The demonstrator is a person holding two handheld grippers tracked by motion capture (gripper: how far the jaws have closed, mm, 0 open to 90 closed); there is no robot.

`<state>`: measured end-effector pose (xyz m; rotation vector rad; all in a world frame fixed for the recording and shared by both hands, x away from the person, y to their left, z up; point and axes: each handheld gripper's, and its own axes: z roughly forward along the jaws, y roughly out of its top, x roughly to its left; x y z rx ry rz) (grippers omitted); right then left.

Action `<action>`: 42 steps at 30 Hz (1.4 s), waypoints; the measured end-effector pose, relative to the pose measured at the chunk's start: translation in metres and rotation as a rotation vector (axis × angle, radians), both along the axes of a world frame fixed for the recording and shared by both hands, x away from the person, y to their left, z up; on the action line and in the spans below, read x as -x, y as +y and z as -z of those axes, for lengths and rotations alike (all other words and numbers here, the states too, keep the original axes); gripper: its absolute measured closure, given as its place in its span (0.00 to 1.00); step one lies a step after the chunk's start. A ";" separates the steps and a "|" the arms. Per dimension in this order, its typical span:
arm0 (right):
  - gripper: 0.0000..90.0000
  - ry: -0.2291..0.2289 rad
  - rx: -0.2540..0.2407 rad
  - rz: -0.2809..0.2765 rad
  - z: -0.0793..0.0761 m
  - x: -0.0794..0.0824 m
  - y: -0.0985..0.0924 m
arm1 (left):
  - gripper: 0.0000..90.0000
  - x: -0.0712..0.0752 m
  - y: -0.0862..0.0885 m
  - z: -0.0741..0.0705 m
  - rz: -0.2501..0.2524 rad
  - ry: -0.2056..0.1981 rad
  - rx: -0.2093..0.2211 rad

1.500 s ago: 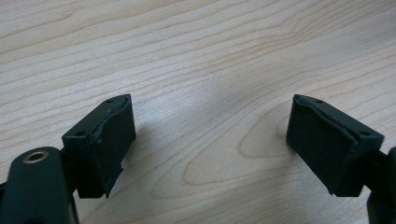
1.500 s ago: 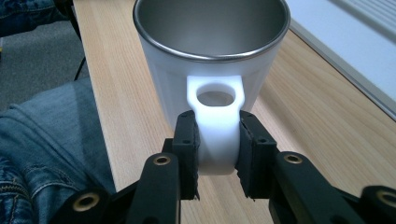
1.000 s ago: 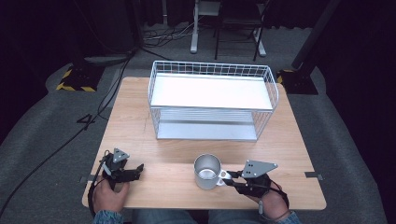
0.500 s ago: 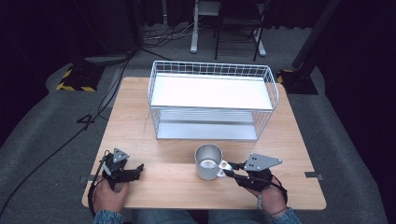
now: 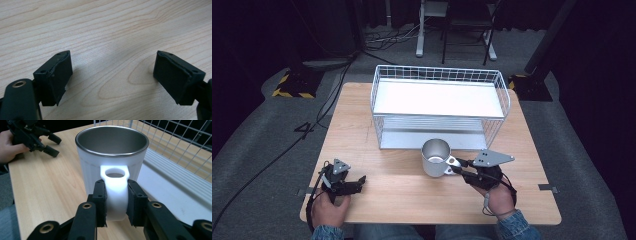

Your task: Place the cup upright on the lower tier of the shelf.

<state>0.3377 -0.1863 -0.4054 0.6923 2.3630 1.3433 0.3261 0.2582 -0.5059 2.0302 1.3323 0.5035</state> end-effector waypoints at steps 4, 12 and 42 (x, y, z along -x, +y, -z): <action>0.80 -0.007 -0.007 0.037 -0.006 -0.013 0.000 | 0.18 0.000 0.000 0.000 0.000 0.001 -0.001; 0.80 -0.016 -0.013 0.103 -0.008 -0.035 0.000 | 0.18 0.000 0.000 0.000 0.000 0.002 -0.001; 0.80 -0.058 -0.025 0.317 0.019 -0.096 0.008 | 0.18 -0.001 0.000 0.000 0.000 0.001 -0.001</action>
